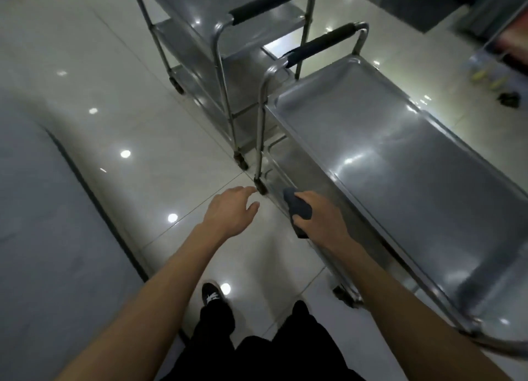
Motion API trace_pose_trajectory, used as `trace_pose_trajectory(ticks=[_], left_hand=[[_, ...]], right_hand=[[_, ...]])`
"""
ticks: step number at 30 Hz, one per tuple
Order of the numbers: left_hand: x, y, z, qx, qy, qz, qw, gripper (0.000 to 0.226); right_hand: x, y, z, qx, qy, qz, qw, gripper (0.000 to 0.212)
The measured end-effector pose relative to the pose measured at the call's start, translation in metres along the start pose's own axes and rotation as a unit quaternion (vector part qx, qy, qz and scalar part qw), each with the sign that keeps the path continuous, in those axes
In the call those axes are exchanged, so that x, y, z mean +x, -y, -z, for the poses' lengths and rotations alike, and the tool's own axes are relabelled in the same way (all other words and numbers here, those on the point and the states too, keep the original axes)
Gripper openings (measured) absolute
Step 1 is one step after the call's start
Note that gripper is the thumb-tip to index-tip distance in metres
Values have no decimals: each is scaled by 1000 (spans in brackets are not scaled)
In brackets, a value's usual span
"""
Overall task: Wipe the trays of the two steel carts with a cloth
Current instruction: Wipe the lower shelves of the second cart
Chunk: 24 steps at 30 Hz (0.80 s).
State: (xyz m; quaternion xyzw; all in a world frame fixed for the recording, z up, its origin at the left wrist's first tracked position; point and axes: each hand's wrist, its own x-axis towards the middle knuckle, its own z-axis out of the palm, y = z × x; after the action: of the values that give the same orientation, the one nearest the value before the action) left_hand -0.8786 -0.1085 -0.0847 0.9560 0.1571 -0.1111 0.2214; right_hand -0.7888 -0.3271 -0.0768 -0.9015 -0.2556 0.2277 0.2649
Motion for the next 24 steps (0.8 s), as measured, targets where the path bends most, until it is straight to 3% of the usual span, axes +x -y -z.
trace_pose_trajectory(ticks=[3, 6, 10, 18, 24], left_hand=[[26, 24, 11, 5, 26, -35, 999, 44], [48, 29, 15, 12, 71, -80, 994, 45], [84, 19, 12, 27, 102, -141, 984, 41], [129, 21, -1, 106, 165, -160, 967, 45], [145, 30, 1, 109, 182, -175, 961, 44]], right_hand=[[-2, 19, -10, 17, -12, -67, 998, 5], [-9, 20, -23, 29, -70, -120, 990, 22], [-6, -2, -39, 58, -78, -194, 976, 44], [28, -33, -61, 97, -144, -216, 961, 45], [37, -29, -74, 116, -123, -258, 951, 55]])
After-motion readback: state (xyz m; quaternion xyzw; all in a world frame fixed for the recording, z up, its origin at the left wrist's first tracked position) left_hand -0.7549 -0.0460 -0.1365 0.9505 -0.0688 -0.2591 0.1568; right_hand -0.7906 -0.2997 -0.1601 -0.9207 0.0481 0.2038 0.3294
